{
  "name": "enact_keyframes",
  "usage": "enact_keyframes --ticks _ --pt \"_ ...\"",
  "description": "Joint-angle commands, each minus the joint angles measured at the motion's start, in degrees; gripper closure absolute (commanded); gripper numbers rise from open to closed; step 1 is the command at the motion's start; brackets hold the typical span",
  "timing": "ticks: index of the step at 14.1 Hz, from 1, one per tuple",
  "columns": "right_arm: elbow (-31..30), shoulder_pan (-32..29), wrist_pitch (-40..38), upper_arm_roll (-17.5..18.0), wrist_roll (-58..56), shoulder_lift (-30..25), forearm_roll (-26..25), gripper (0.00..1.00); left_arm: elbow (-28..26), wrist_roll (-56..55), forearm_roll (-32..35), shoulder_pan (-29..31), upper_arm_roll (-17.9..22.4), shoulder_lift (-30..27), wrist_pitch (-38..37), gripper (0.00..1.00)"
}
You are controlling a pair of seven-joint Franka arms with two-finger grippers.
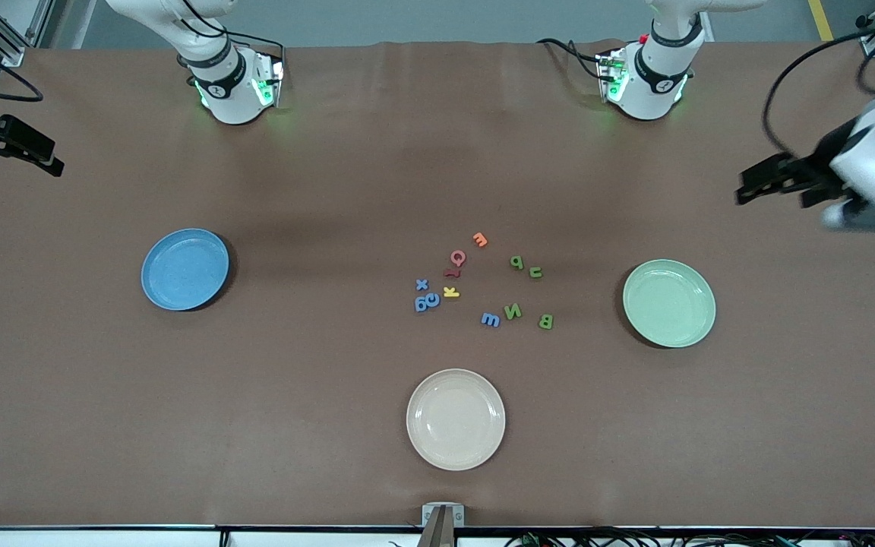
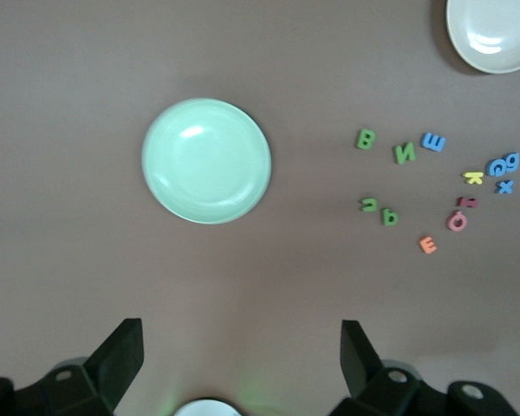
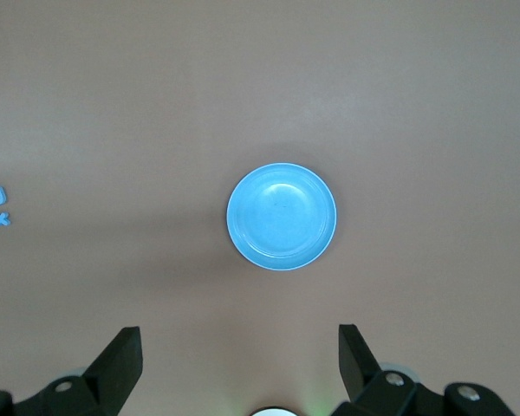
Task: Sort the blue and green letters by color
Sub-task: 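Move the left gripper out toward the scattered foam letters, then lower the left gripper onto the green letter B and grasp it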
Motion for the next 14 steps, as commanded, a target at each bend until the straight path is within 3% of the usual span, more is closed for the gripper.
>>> enact_keyframes --ticks 1,10,14 --pt "-1.2 -1.7 0.5 0.1 -4.0 -1.1 1.0 0.00 1.4 -4.2 -0.8 -3.1 -0.5 5.9 2.4 0.00" --pt "-1.5 -0.7 0.0 0.4 -1.0 -1.1 0.1 0.00 0.7 -16.0 1.9 -13.5 -0.4 21.7 19.9 0.00" --pt "-1.5 -0.5 0.3 0.5 -1.4 -1.1 -1.6 0.00 -6.1 -16.8 3.2 -16.3 -0.5 23.7 34.0 0.00"
